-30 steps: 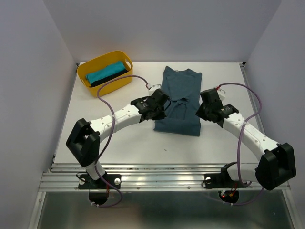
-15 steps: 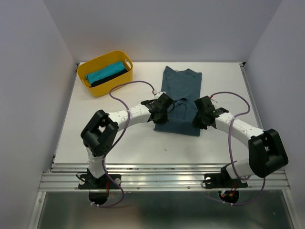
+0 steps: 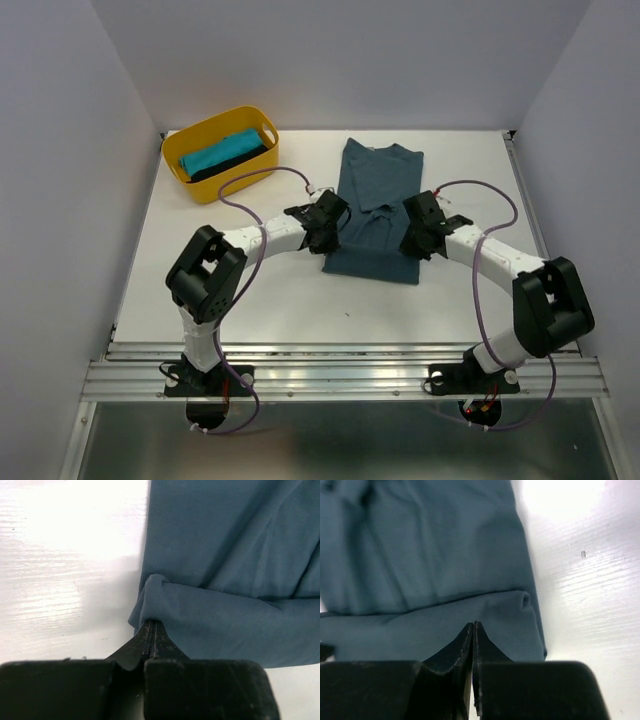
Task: Roll the t-shirts
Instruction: Roll the T-shirt to the center of the board.
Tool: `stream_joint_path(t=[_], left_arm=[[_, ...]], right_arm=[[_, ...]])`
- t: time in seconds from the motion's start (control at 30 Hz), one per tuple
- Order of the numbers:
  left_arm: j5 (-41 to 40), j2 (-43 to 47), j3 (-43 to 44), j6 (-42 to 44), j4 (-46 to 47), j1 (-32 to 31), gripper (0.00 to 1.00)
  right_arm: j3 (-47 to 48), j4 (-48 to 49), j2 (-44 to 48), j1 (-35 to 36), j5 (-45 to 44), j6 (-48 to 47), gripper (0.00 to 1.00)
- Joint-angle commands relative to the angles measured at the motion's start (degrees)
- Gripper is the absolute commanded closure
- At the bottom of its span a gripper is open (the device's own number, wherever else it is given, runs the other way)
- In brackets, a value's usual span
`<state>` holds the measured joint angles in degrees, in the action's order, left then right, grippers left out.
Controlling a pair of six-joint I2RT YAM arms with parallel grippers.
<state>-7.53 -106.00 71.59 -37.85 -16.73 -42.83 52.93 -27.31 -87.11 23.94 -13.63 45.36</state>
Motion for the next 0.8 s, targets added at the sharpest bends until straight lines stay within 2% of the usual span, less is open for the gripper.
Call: stream_joint_path(t=[0.0, 0.1, 0.23, 0.3, 0.6, 0.77], left_arm=[[-0.38, 3.69, 1.79, 2.69, -1.72, 1.25, 1.0], [-0.64, 4.92, 3.2, 2.95, -2.95, 1.43, 1.0], [3.21, 5.89, 2.77, 2.6, -1.03, 1.87, 0.98], [4.45, 5.1, 2.24, 2.43, -0.14, 2.22, 0.98], [4.01, 0.36, -0.66, 1.46, 2.49, 2.66, 0.98], [3.32, -0.53, -2.95, 1.19, 2.5, 2.66, 0.98]], right_arm=[[4.64, -1.26, 7.39, -0.3, -1.05, -1.68, 0.95], [5.17, 0.32, 7.31, -0.3, 3.24, -0.37, 0.96], [6.22, 3.13, 5.11, 4.17, 7.21, 2.27, 0.97], [6.93, 3.93, 3.97, 6.46, 7.04, 3.32, 0.97], [2.81, 9.11, -4.82, 6.47, 4.5, 6.75, 0.98], [2.79, 7.89, -9.12, 6.47, 1.68, 5.88, 0.99]])
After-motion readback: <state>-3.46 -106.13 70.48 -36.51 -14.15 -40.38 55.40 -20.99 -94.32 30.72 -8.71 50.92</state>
